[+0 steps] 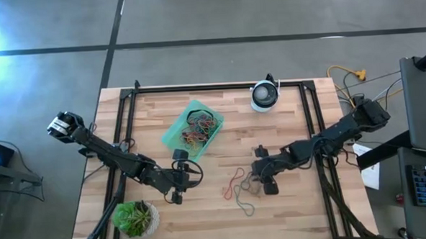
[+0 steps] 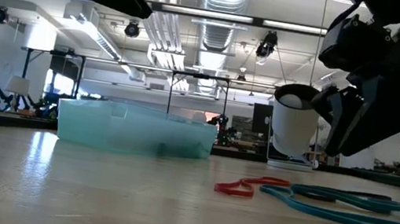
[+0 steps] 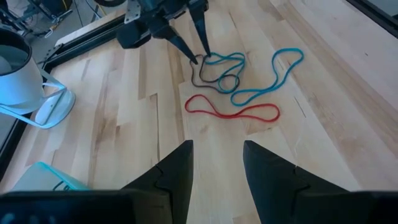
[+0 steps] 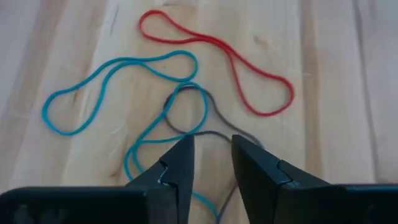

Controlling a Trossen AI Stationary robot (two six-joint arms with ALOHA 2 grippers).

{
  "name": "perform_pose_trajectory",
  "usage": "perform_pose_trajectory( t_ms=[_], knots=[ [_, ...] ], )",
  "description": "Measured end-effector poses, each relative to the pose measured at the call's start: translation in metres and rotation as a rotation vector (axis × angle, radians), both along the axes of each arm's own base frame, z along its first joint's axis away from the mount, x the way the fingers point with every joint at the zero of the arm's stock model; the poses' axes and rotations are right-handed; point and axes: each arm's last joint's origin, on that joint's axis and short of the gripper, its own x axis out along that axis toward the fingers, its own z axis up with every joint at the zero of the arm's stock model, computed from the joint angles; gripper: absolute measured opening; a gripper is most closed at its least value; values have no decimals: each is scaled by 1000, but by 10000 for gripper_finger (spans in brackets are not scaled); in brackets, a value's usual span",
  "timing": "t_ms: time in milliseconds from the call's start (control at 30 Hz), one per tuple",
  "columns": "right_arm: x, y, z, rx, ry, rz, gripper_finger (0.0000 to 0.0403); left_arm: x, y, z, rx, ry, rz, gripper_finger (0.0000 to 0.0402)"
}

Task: Pick and place rubber bands into bin
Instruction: Put the blue rubber band into the green bin

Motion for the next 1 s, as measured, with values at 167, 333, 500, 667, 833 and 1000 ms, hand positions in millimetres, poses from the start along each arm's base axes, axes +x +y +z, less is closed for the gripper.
perform_pose_trajectory(
  t_ms=[167, 333, 500, 667, 833, 1000],
  knots=[
    [0, 1, -4, 17, 24, -8, 119, 0, 0, 0, 0, 0, 0, 125],
    [3, 1, -25, -21, 98, -7, 132, 0, 0, 0, -1, 0, 0, 125],
    [7, 3, -39, -51, 134, 6, 142, 0, 0, 0, 0, 0, 0, 125],
    [7, 2, -39, -69, 127, -6, 141, 0, 0, 0, 0, 0, 0, 125],
    [3, 0, -28, -83, 100, -8, 129, 0, 0, 0, 0, 0, 0, 125],
    [1, -1, -13, -67, 37, 0, 120, 0, 0, -1, 1, 1, 0, 125]
  ],
)
